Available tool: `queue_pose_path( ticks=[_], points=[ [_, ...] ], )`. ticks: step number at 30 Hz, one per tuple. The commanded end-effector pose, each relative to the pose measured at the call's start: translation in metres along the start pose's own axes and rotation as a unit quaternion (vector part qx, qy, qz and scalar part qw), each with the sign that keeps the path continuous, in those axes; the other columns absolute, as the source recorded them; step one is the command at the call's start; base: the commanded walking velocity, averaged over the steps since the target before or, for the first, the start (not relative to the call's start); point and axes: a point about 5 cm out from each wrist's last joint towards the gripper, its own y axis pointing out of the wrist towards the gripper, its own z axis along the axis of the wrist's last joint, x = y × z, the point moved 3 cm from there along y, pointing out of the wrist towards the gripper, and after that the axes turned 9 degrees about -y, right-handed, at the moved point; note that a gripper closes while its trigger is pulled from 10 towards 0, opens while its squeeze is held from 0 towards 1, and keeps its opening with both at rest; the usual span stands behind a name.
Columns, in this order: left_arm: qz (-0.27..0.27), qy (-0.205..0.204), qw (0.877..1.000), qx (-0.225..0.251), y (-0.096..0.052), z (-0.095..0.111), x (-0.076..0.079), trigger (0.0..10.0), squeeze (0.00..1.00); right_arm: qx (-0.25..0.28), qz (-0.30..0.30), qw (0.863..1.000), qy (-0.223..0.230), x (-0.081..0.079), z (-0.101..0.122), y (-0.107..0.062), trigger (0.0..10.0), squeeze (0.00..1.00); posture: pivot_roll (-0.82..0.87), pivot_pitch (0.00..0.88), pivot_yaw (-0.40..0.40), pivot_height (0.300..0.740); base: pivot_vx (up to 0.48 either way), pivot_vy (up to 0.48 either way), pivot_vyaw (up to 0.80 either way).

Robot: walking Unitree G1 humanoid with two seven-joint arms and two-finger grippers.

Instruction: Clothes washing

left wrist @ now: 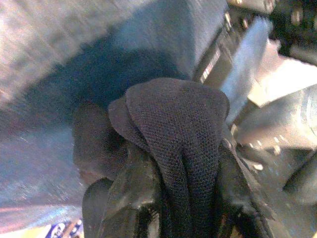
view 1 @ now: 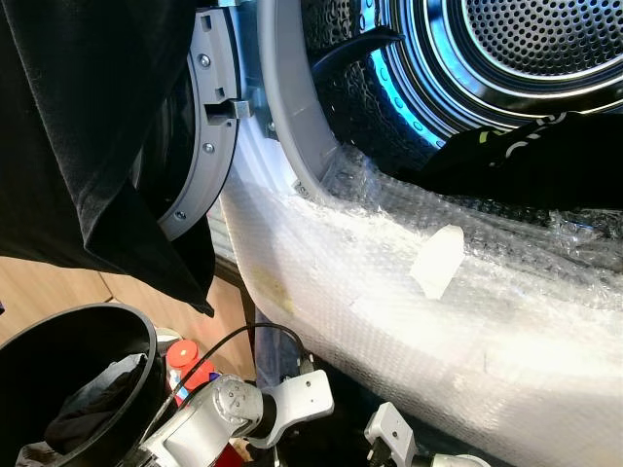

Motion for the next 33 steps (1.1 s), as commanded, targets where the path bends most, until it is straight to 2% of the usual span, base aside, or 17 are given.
queue_pose_path(
  ticks=[1, 3, 6, 9, 11, 13, 14, 15, 17, 18, 19, 20, 24, 33],
  points=[
    [0.019, 0.015, 0.999, 0.038, -0.003, 0.017, -0.009, 0.0, 0.00, -0.002, -0.002, 1.000, 0.001, -0.001, 0.003, 0.005, 10.0, 1.00, -0.06, 0.000, 0.013, 0.740, 0.000, 0.000, 0.00],
    [0.023, 0.006, 0.998, 0.065, -0.002, 0.025, -0.009, 0.0, 0.00, 0.016, 0.012, 1.000, 0.006, -0.006, 0.010, 0.010, 10.0, 1.00, -0.05, 0.000, 0.010, 0.740, 0.000, 0.000, 0.00],
    [0.030, 0.004, 0.997, 0.077, -0.001, 0.028, -0.011, 0.0, 0.00, 0.022, 0.025, 0.999, 0.003, -0.010, 0.014, 0.011, 10.0, 1.00, -0.05, 0.000, 0.012, 0.740, 0.000, 0.000, 0.00],
    [0.041, -0.003, 0.996, 0.083, 0.004, 0.028, -0.013, 0.0, 0.00, 0.008, 0.031, 0.999, -0.002, -0.014, 0.012, 0.016, 10.0, 1.00, -0.07, 0.000, 0.012, 0.740, 0.000, 0.000, 0.00],
    [0.033, -0.016, 0.993, 0.111, 0.009, 0.036, -0.009, 0.0, 0.00, -0.009, 0.042, 0.999, -0.013, -0.018, 0.011, 0.024, 10.0, 1.00, -0.06, 0.000, 0.007, 0.740, 0.000, 0.000, 0.00],
    [0.025, -0.030, 0.990, 0.136, 0.012, 0.044, -0.005, 0.0, 0.00, -0.004, 0.043, 0.999, -0.007, -0.021, 0.016, 0.031, 10.0, 0.98, -0.05, 0.000, 0.002, 0.740, 0.000, 0.000, 0.00],
    [0.025, -0.035, 0.989, 0.142, 0.012, 0.046, -0.005, 0.0, 0.00, -0.005, 0.042, 0.999, -0.006, -0.022, 0.016, 0.032, 10.0, 0.86, -0.05, 0.000, 0.002, 0.740, 0.000, 0.000, 0.00],
    [0.025, -0.038, 0.988, 0.146, 0.013, 0.048, -0.004, 0.0, 0.00, -0.016, 0.036, 0.999, -0.003, -0.022, 0.014, 0.035, 10.0, 0.00, -0.06, 0.000, 0.002, 0.740, 0.000, 0.000, 0.00],
    [0.023, -0.040, 0.988, 0.147, 0.015, 0.048, -0.002, 0.0, 0.00, -0.036, 0.022, 0.999, 0.004, -0.020, 0.009, 0.039, 10.0, 0.00, -0.06, 0.000, 0.002, 0.740, 0.000, 0.000, 0.00],
    [0.009, -0.040, 0.988, 0.151, 0.018, 0.050, 0.004, 0.0, 0.00, -0.039, 0.008, 0.999, 0.021, -0.019, 0.009, 0.044, 10.0, 0.00, -0.05, 0.000, 0.002, 0.740, 0.000, 0.000, 0.00],
    [0.009, -0.040, 0.988, 0.151, 0.018, 0.050, 0.004, 0.0, 0.00, -0.039, 0.008, 0.999, 0.021, -0.019, 0.009, 0.044, 10.0, 0.00, -0.05, 0.000, 0.002, 0.740, 0.000, 0.000, 0.00],
    [0.004, -0.040, 0.987, 0.153, 0.018, 0.051, 0.007, 0.0, 0.00, -0.031, -0.002, 0.999, 0.042, -0.018, 0.011, 0.047, 10.0, 0.00, -0.05, 0.000, 0.002, 0.740, 0.000, 0.000, 0.00],
    [-0.002, -0.040, 0.987, 0.157, 0.018, 0.052, 0.010, 0.0, 0.00, -0.020, -0.031, 0.996, 0.079, -0.013, 0.014, 0.050, 10.0, 0.00, -0.05, 0.000, 0.002, 0.740, 0.000, 0.000, 0.00],
    [0.006, -0.044, 0.986, 0.160, 0.015, 0.054, 0.007, 0.0, 0.00, -0.070, -0.098, 0.989, 0.085, 0.002, 0.000, 0.050, 10.0, 0.00, -0.03, 0.000, -0.002, 0.740, 0.000, 0.000, 0.00]
  ],
)
